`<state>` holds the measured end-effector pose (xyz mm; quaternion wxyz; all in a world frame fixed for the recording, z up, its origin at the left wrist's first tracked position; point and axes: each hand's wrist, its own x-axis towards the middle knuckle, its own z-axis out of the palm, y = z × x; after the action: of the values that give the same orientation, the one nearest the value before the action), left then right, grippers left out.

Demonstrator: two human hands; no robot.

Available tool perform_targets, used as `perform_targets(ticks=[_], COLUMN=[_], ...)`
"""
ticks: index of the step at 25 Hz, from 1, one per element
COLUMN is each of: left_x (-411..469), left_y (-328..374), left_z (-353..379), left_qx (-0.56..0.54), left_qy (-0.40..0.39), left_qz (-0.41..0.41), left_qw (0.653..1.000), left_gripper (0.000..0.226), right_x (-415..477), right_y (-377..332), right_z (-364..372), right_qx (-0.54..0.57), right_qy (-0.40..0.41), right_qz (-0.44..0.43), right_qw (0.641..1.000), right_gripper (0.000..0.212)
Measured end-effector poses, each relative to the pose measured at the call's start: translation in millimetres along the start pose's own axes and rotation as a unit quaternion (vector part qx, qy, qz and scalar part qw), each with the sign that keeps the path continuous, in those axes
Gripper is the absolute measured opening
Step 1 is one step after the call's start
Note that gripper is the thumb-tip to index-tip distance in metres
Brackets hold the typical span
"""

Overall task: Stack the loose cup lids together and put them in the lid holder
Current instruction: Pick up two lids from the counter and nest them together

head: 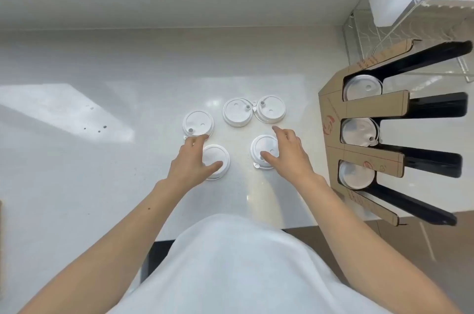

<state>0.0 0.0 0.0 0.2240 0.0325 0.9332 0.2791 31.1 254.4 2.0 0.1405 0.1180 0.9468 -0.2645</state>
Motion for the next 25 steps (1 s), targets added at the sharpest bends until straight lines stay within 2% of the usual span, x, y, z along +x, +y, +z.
perform_targets(ticks=[10, 20, 25], left_x=[10.0, 0.1, 1.5], left_y=[-5.9, -16.0, -16.8], left_z=[23.0, 34.9, 36.0], left_qx=[0.047, 0.057, 0.051], left_qy=[-0.031, -0.044, -0.034], left_qz=[-0.021, -0.043, -0.045], left_qw=[0.998, 0.996, 0.997], left_gripper=[0.107, 0.099, 0.096], right_x=[1.1, 5.8, 5.1], right_y=[12.9, 11.8, 9.9], right_z=[14.7, 25.3, 27.3], right_qx=[-0.015, -0.04, -0.046], right_qy=[-0.044, -0.06, -0.055], right_qz=[0.046, 0.046, 0.056], right_qw=[0.998, 0.996, 0.996], right_gripper=[0.089, 0.095, 0.086])
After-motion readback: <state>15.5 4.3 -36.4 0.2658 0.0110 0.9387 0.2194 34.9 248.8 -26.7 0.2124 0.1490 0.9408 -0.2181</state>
